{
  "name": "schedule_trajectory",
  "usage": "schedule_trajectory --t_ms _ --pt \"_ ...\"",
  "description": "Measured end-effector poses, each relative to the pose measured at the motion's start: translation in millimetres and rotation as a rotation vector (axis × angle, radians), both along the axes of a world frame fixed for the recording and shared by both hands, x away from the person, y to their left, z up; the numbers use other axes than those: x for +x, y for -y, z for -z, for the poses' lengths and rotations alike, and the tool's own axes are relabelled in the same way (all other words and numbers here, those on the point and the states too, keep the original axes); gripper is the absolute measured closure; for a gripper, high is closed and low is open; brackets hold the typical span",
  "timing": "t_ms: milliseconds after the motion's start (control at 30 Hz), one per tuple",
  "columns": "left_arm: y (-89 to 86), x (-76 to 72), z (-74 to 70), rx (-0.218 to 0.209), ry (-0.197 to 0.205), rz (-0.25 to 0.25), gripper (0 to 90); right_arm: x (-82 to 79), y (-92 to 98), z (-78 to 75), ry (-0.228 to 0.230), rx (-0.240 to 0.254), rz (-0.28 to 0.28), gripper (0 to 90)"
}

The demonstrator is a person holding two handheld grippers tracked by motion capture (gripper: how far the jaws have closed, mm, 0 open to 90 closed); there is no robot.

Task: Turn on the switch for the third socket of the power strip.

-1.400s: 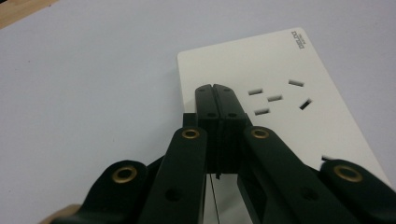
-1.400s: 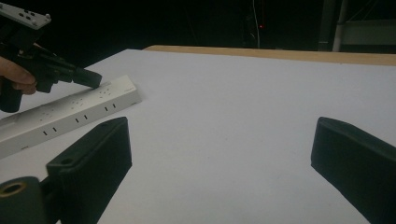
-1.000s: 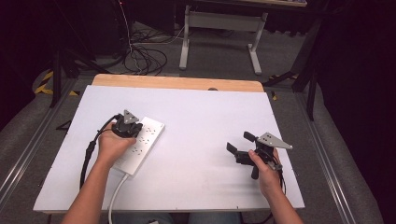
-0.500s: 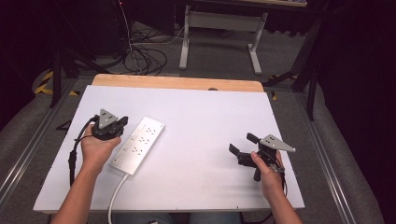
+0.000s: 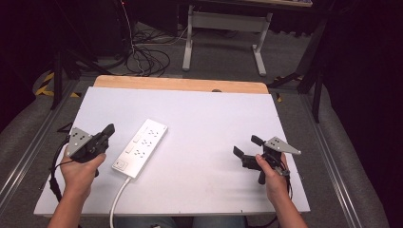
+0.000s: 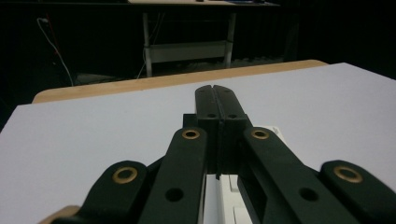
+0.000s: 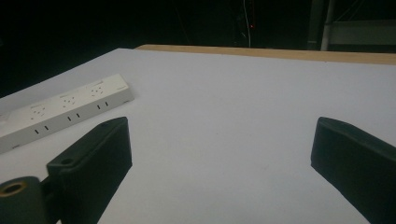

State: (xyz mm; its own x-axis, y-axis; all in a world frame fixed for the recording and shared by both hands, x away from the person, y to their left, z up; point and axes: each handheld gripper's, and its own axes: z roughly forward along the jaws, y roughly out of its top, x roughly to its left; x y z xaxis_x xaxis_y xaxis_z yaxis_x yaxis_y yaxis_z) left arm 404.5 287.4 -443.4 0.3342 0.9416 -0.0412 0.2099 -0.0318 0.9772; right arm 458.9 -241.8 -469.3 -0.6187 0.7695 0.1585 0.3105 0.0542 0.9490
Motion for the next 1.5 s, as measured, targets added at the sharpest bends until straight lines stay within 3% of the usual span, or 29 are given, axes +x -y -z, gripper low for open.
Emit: schedule_trajectory --t_ms 167,233,367,467,633,833,1000,1100,1267,1500 --pt "-4.4 -23.2 1.3 -0.002 0.023 -0.014 89.9 0.7 -2.0 0.2 0.001 -0.003 -0.003 5.8" --pt "-4.4 -33.8 0.6 -0.024 0.037 -0.023 89.9 0.8 -2.6 0.3 -0.003 0.0 -0.008 5.8" --pt "-1.1 -46.5 -2.1 -0.01 0.065 -0.023 89.9 2.8 -3.2 0.7 -0.004 0.0 -0.018 5.8" --pt "-4.4 -46.4 -4.1 -0.008 0.084 -0.042 89.9 5.8 -4.2 1.6 -0.007 -0.004 -0.021 5.8" --pt "-10.0 -46.9 2.6 -0.019 0.059 -0.067 89.9 9.2 -8.1 1.1 -0.004 -0.012 -0.032 5.9" --pt "-11.3 -49.4 1.6 -0.017 0.07 -0.091 89.8 12.2 -11.9 2.8 -0.008 -0.026 -0.043 5.9" --pt "-18.6 -48.8 4.4 -0.06 0.074 -0.135 88.9 11.4 -12.1 2.2 -0.005 -0.026 -0.046 5.9" --pt "-22.3 -48.7 5.0 -0.09 0.073 -0.148 83.9 11.8 -11.3 2.3 -0.006 -0.025 -0.042 5.9" --pt "-20.0 -48.1 3.6 -0.058 0.075 -0.154 80.4 11.9 -11.5 2.4 -0.007 -0.026 -0.041 5.9" --pt "-16.8 -50.6 -1.9 0.022 0.105 -0.215 69.3 10.5 -10.6 1.4 -0.003 -0.022 -0.037 5.9"
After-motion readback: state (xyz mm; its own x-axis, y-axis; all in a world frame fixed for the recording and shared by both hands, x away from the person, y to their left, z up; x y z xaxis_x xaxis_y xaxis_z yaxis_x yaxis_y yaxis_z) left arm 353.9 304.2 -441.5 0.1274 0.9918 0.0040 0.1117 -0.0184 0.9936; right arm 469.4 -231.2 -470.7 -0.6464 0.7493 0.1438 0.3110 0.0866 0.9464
